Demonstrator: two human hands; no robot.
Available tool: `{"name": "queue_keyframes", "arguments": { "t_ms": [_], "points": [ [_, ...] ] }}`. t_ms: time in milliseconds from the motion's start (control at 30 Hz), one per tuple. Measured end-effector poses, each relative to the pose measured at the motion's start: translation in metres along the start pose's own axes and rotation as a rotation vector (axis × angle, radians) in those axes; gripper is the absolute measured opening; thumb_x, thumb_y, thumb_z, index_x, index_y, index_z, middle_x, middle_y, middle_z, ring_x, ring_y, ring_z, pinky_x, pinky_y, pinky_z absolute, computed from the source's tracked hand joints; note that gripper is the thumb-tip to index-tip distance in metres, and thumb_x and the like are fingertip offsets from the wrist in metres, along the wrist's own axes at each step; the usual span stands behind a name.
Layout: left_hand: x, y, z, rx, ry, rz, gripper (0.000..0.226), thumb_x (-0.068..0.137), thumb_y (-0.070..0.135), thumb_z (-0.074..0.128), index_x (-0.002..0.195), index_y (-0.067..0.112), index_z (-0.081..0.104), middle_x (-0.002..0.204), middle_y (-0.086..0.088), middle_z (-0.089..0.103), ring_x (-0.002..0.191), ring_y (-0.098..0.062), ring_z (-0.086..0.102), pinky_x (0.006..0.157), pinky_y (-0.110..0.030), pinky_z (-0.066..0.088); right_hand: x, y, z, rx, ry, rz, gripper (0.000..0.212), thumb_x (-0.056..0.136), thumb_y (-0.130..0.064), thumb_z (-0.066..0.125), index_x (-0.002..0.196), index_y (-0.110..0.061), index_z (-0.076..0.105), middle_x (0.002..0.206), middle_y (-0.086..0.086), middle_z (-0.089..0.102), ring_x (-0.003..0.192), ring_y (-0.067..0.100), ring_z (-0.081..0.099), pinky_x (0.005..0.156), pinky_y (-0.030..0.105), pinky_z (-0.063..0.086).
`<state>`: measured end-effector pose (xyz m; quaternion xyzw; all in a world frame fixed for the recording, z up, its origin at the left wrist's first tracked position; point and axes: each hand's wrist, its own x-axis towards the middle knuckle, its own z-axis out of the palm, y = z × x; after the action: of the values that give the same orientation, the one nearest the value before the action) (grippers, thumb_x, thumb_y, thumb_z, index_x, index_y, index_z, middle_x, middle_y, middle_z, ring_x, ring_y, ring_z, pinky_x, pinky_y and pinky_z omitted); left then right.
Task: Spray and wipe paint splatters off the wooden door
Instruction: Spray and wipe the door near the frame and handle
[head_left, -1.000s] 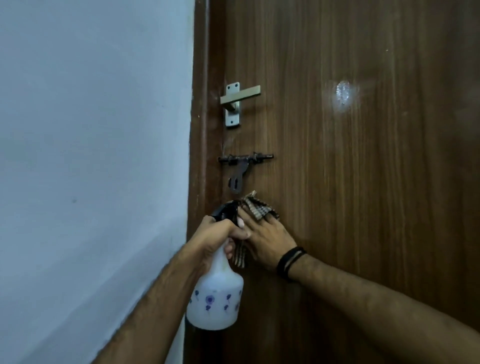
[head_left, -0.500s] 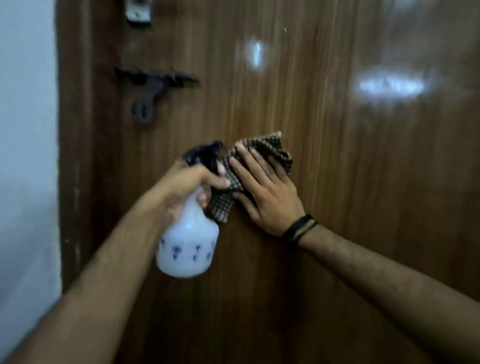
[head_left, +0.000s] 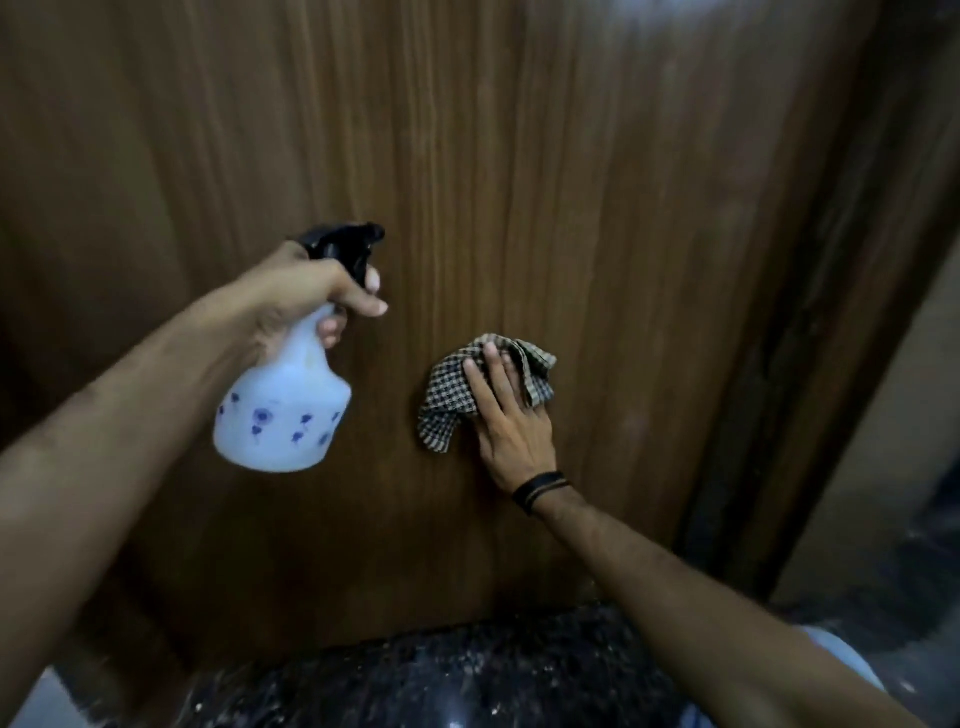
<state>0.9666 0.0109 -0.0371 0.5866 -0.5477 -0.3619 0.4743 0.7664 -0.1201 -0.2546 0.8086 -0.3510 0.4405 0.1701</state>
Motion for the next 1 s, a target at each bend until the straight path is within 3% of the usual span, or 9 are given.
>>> {"name": "queue_keyframes", "arguments": {
  "t_ms": [67, 200, 267, 333, 467, 600, 767, 900, 1000],
  "points": [
    [0.005, -0.003, 0.008, 0.003, -0.039, -0.01, 0.023, 0.083, -0.005, 0.068, 0.084, 0.018, 0.062, 0.065, -0.001, 0.053, 0.04, -0.01, 0.036, 0.04, -0.02, 0.034, -0.016, 0.013, -0.002, 0.04, 0.029, 0.165, 0.077, 0.096, -0.023, 0.047, 0.159, -0.03, 0.003, 0.165, -0.008, -0.01, 0.153, 0.012, -0.004, 0.099, 0.041, 0.047],
    [0.02, 0.009, 0.028, -0.011, -0.09, -0.024, 0.024, 0.085, -0.002, 0.067, 0.081, 0.021, 0.062, 0.06, 0.002, 0.051, 0.036, -0.006, 0.038, 0.037, -0.016, 0.035, -0.045, 0.042, -0.006, 0.086, 0.052, 0.329, 0.081, 0.091, -0.004, 0.056, 0.157, -0.021, 0.012, 0.166, 0.004, 0.002, 0.154, 0.018, 0.001, 0.123, 0.025, 0.002],
    [0.028, 0.016, 0.043, 0.002, -0.133, -0.005, 0.024, 0.085, -0.003, 0.067, 0.081, 0.02, 0.061, 0.061, 0.001, 0.05, 0.036, -0.006, 0.038, 0.037, -0.017, 0.035, -0.06, 0.058, -0.006, 0.089, 0.041, 0.377, 0.083, 0.093, -0.003, 0.056, 0.158, -0.023, 0.009, 0.166, 0.005, 0.004, 0.154, 0.019, 0.004, 0.122, 0.021, -0.003],
    [0.034, 0.018, 0.061, 0.024, -0.182, 0.021, 0.023, 0.084, -0.004, 0.068, 0.083, 0.018, 0.062, 0.063, -0.001, 0.051, 0.036, -0.007, 0.039, 0.037, -0.019, 0.036, -0.075, 0.07, -0.009, 0.11, 0.066, 0.409, 0.086, 0.093, -0.003, 0.056, 0.158, -0.025, 0.005, 0.166, 0.002, 0.002, 0.154, 0.017, 0.004, 0.123, 0.024, 0.0],
    [0.039, 0.02, 0.09, 0.042, -0.218, 0.039, 0.022, 0.083, -0.006, 0.069, 0.092, 0.013, 0.063, 0.064, -0.002, 0.055, 0.04, -0.01, 0.039, 0.04, -0.022, 0.035, -0.071, 0.093, -0.022, 0.145, 0.169, 0.507, 0.077, 0.097, -0.013, 0.053, 0.158, -0.02, 0.006, 0.166, 0.0, 0.001, 0.154, 0.016, 0.001, 0.123, 0.049, 0.012],
    [0.047, 0.029, 0.095, 0.015, -0.215, 0.044, 0.022, 0.082, -0.007, 0.071, 0.093, 0.011, 0.064, 0.064, -0.003, 0.057, 0.04, -0.011, 0.039, 0.039, -0.023, 0.035, 0.005, 0.102, -0.057, 0.17, 0.304, 0.456, 0.069, 0.101, -0.037, 0.039, 0.158, -0.022, 0.003, 0.167, -0.005, -0.003, 0.154, 0.02, 0.001, 0.124, 0.046, 0.002],
    [0.049, 0.052, 0.09, -0.008, -0.172, 0.121, 0.019, 0.082, -0.009, 0.07, 0.09, 0.008, 0.065, 0.07, -0.012, 0.061, 0.037, -0.011, 0.04, 0.038, -0.023, 0.036, 0.085, 0.088, -0.093, 0.106, 0.321, 0.242, 0.082, 0.095, -0.064, 0.034, 0.159, -0.018, 0.011, 0.167, 0.004, 0.001, 0.154, 0.025, 0.001, 0.122, 0.05, -0.002],
    [0.048, 0.066, 0.081, -0.065, -0.144, 0.135, 0.018, 0.084, -0.009, 0.068, 0.087, 0.008, 0.063, 0.054, -0.005, 0.053, 0.035, -0.012, 0.037, 0.038, -0.022, 0.035, 0.115, 0.063, -0.093, 0.05, 0.288, 0.074, 0.083, 0.093, -0.064, 0.048, 0.158, -0.02, 0.021, 0.167, 0.004, 0.008, 0.153, 0.026, 0.008, 0.116, 0.062, 0.022],
    [0.044, 0.077, 0.07, -0.083, -0.106, 0.15, 0.018, 0.082, -0.01, 0.068, 0.084, 0.008, 0.064, 0.054, -0.009, 0.046, 0.035, -0.013, 0.036, 0.037, -0.022, 0.034, 0.14, 0.038, -0.093, 0.06, 0.268, -0.019, 0.076, 0.095, -0.056, 0.052, 0.158, -0.027, 0.021, 0.167, -0.002, 0.008, 0.153, 0.02, 0.009, 0.11, 0.058, 0.036]
  ]
}}
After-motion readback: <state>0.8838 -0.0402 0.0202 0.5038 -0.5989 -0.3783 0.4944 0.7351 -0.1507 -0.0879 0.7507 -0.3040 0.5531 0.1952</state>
